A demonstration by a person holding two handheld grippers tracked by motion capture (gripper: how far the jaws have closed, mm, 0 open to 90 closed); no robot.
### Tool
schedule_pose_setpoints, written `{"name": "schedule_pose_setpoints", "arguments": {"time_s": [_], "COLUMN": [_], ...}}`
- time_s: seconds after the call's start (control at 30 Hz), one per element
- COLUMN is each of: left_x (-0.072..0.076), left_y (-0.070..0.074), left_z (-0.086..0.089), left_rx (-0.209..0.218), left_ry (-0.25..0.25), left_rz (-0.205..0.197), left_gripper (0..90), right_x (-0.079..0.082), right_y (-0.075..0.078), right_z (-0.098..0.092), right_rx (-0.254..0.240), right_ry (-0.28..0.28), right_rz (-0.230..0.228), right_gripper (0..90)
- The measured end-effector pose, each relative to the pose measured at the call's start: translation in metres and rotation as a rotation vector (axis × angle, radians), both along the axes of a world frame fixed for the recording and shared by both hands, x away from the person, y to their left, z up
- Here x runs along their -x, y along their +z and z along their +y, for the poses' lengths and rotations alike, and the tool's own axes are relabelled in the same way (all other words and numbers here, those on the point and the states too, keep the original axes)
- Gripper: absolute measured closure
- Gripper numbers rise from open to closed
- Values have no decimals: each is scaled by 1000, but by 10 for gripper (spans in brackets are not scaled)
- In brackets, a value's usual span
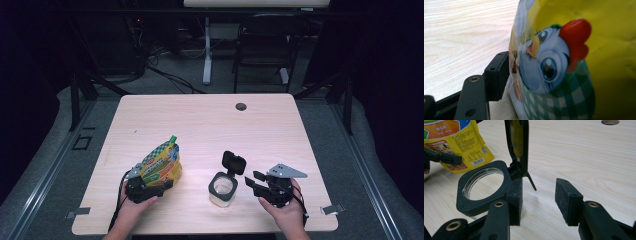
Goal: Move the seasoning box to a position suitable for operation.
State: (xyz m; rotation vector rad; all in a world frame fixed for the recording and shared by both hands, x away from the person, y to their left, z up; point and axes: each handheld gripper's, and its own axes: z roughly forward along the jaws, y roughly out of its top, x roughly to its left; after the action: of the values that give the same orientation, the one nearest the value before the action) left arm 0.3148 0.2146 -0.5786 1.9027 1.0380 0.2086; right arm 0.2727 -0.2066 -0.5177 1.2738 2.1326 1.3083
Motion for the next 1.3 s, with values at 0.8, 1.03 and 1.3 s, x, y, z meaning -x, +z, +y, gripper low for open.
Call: {"name": "schedule_pose_setpoints", "arguments": {"time_s": [0.8,1.03,1.3], "left_x": [2,2,3], "left_y": [-8,-8,-6], "left_z": [-5,-4,-3], "left_rx": [3,-10,-9], "left_ry": [27,22,28], "left_rz": [-24,-32,-28], "left_gripper": [385,431,489], "right_x": [0,-1,-1], "right_y": [0,-1,-2], "right_z": [0,0,0], "right_rx": [2,-2,-3], "right_ry": [1,0,-3], "right_rz": [6,8,8], "right_gripper": [580,580,580]}}
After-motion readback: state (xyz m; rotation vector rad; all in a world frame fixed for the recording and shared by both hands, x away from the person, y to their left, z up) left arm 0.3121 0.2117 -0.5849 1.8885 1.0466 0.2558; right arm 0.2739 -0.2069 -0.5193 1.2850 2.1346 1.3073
